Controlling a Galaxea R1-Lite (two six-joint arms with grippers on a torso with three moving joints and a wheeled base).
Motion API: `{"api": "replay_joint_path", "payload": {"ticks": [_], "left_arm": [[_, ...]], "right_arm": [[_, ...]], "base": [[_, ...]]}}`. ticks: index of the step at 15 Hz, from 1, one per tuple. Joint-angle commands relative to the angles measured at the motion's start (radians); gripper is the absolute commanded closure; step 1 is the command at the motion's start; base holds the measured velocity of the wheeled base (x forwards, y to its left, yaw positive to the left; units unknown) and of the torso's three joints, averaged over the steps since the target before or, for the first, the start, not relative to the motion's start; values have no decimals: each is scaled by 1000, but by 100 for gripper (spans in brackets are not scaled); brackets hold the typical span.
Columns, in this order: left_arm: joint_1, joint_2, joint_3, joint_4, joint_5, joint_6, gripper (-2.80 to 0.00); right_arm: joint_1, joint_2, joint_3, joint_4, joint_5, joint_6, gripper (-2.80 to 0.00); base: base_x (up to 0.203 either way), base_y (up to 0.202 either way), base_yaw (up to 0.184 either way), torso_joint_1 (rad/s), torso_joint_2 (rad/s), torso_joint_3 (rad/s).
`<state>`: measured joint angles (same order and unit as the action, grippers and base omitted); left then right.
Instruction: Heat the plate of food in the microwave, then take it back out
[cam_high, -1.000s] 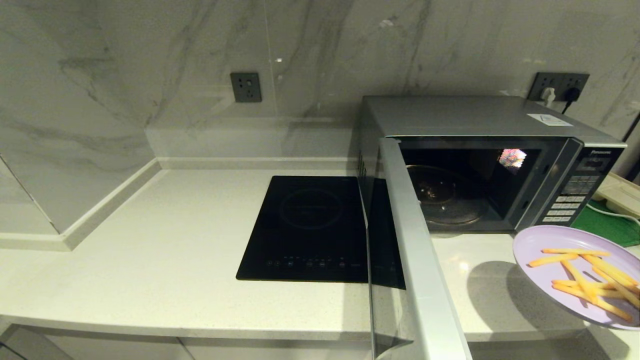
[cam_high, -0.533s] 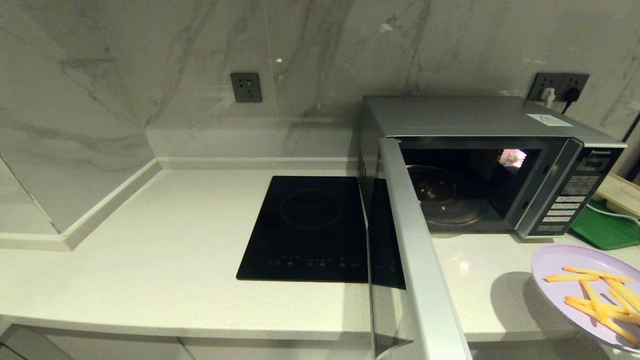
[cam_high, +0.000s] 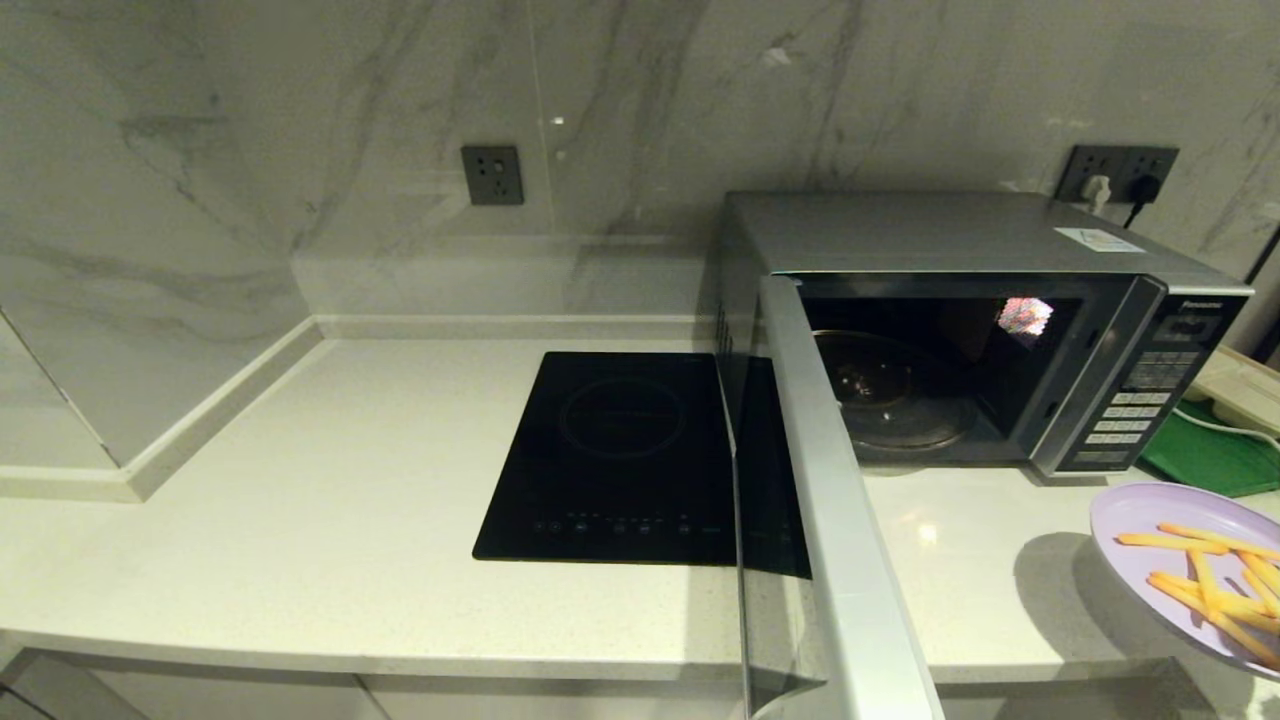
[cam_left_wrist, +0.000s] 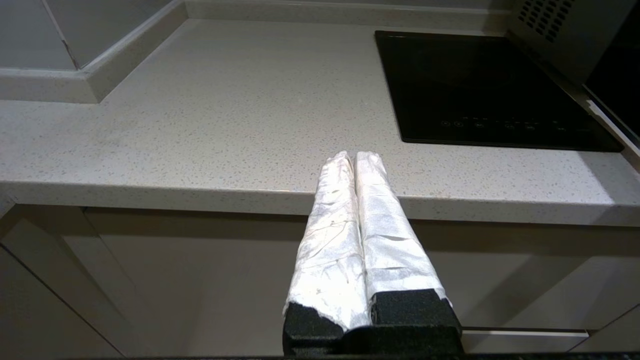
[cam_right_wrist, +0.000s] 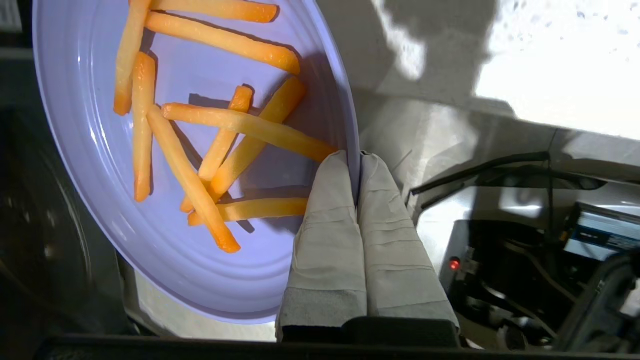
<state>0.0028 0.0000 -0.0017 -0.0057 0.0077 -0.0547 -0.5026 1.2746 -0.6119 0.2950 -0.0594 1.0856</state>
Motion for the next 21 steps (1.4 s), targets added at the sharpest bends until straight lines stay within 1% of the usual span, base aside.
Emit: {"api": "replay_joint_path", "payload": {"ticks": [1, 5, 9, 11, 13, 21], "left_arm": [[0, 0, 0, 0, 0, 1, 0], [0, 0, 0, 0, 0, 1, 0], [0, 0, 0, 0, 0, -1, 0], [0, 0, 0, 0, 0, 0, 0], [0, 0, 0, 0, 0, -1, 0], [0, 0, 0, 0, 0, 0, 0]], "right_arm": [[-55, 108, 0, -44, -4, 9, 0], [-105, 250, -4, -182, -3, 8, 0], [-114, 389, -14, -334, -2, 6, 0], [-114, 456, -34, -386, 1, 2, 0], [-116, 498, -57, -431, 1, -20, 0], [-176, 627, -133, -445, 3, -23, 0]], "base": [[0, 0, 0, 0, 0, 0], [0, 0, 0, 0, 0, 0], [0, 0, 0, 0, 0, 0], [0, 0, 0, 0, 0, 0], [0, 0, 0, 0, 0, 0], [0, 0, 0, 0, 0, 0]]}}
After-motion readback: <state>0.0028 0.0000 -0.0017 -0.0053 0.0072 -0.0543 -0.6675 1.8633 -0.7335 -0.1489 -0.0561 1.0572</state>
